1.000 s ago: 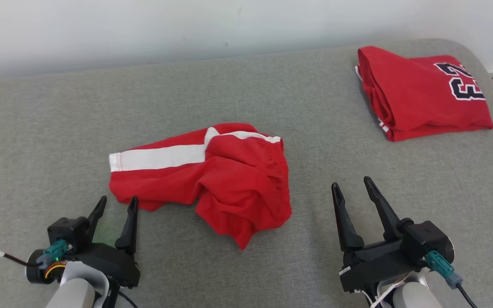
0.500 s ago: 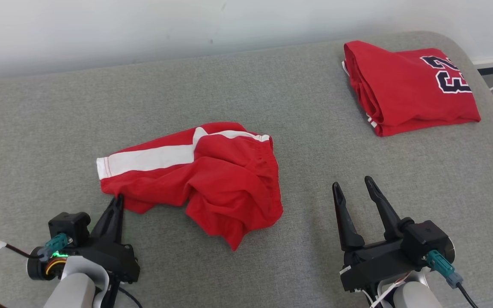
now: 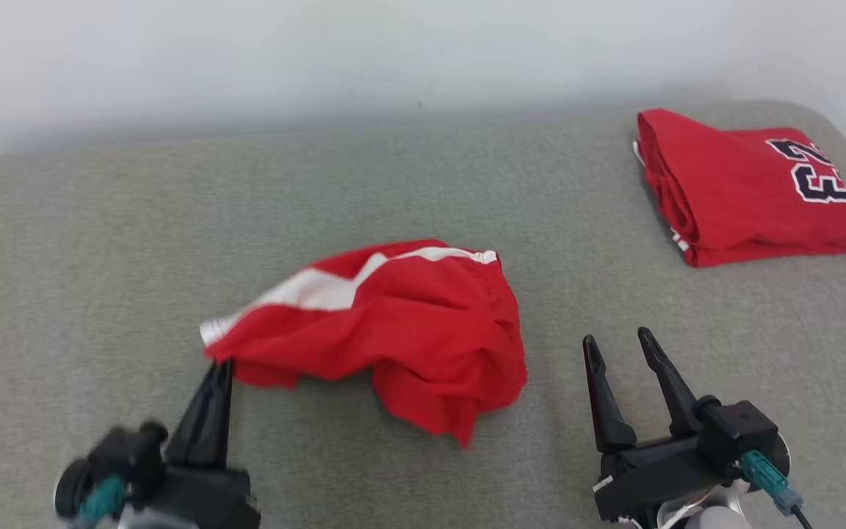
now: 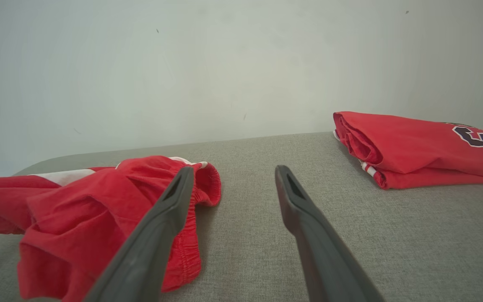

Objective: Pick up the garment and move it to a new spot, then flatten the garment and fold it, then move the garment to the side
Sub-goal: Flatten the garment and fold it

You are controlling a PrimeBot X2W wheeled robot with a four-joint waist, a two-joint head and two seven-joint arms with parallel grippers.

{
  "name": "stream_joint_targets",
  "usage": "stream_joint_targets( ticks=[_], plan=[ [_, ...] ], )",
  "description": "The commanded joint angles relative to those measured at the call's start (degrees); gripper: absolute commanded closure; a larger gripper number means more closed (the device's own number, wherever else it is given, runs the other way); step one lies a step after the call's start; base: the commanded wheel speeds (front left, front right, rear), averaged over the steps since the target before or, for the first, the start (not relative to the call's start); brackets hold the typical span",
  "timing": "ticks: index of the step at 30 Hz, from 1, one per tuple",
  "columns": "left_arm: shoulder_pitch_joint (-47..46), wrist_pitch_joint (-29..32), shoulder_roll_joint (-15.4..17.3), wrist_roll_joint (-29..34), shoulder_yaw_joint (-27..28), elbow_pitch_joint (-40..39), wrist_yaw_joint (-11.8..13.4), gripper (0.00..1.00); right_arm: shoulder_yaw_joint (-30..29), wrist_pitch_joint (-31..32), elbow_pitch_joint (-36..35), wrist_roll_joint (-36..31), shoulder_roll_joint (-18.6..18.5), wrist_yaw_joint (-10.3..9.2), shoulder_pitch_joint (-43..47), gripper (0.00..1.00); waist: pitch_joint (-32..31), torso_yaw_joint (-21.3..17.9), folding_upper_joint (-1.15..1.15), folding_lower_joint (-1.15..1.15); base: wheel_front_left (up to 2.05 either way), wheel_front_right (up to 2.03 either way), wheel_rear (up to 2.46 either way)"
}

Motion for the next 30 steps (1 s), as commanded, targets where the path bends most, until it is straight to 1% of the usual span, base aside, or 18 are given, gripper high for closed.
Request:
stream_joint_targets(
  ticks=[1, 5, 8, 12, 14, 17, 18, 22, 23, 30],
  plan=[
    [3.4, -0.3, 0.6, 0.7, 0.2, -2.7, 0.7, 1.0, -0.2, -0.1, 0.1, 0.2, 0.1, 0.02, 0.9, 0.0, -1.6, 1.8, 0.0, 0.0, 0.0, 0.0, 0.0],
    [9.9, 0.0, 1.0, 1.0, -0.1, -8.6, 1.8, 1.0, -0.7, -0.1, 0.2, 0.1, 0.0, 0.01, 1.8, 0.0, -2.5, 3.5, 0.0, 0.0, 0.0, 0.0, 0.0],
    [12.7, 0.7, 1.0, 0.7, -0.1, -11.9, 2.5, 1.0, -0.7, -0.1, 0.1, -0.2, -0.2, 0.02, 2.3, 0.0, -2.7, 4.5, 0.0, 0.0, 0.0, 0.0, 0.0],
    [14.4, 1.6, 0.9, 0.5, -0.4, -14.0, 3.2, 1.0, -0.4, -0.1, 0.2, -0.1, -0.5, 0.01, 1.9, 0.0, -2.8, 5.0, 0.0, 0.0, 0.0, 0.0, 0.0],
    [13.8, 1.8, 0.8, 0.3, -0.7, -14.2, 2.9, 1.0, -0.2, -0.1, 0.3, 0.1, -0.7, 0.01, 1.5, 0.0, -2.7, 4.9, 0.0, 0.0, 0.0, 0.0, 0.0],
    [11.5, 2.1, 1.9, 0.6, -1.1, -13.4, 1.8, 1.0, 0.4, -0.1, 0.4, 0.3, -0.8, 0.01, 0.9, 0.0, -2.5, 4.3, 0.0, 0.0, 0.0, 0.0, 0.0],
    [11.5, 2.1, 1.9, 0.6, -1.1, -13.4, 1.8, 1.0, 0.4, -0.1, 0.4, 0.3, -0.8, 0.01, 0.9, 0.0, -2.5, 4.3, 0.0, 0.0, 0.0, 0.0, 0.0],
    [4.8, 3.6, 4.7, 2.3, -2.0, -12.0, -0.5, 1.0, 0.4, -0.1, 0.5, 0.5, -1.0, 0.02, -0.1, 0.0, -2.2, 2.4, 0.0, 0.0, 0.0, 0.0, 0.0],
    [4.8, 3.6, 4.7, 2.3, -2.0, -12.0, -0.5, 1.0, 0.4, -0.1, 0.5, 0.5, -1.0, 0.02, -0.1, 0.0, -2.2, 2.4, 0.0, 0.0, 0.0, 0.0, 0.0],
    [-8.7, 8.5, 9.3, 3.7, -3.7, -10.8, -4.4, 1.0, 0.3, -0.1, 0.2, 0.8, -0.8, 0.01, -1.4, 0.0, -0.5, -1.1, 0.0, 0.0, 0.0, 0.0, 0.0]
  ],
)
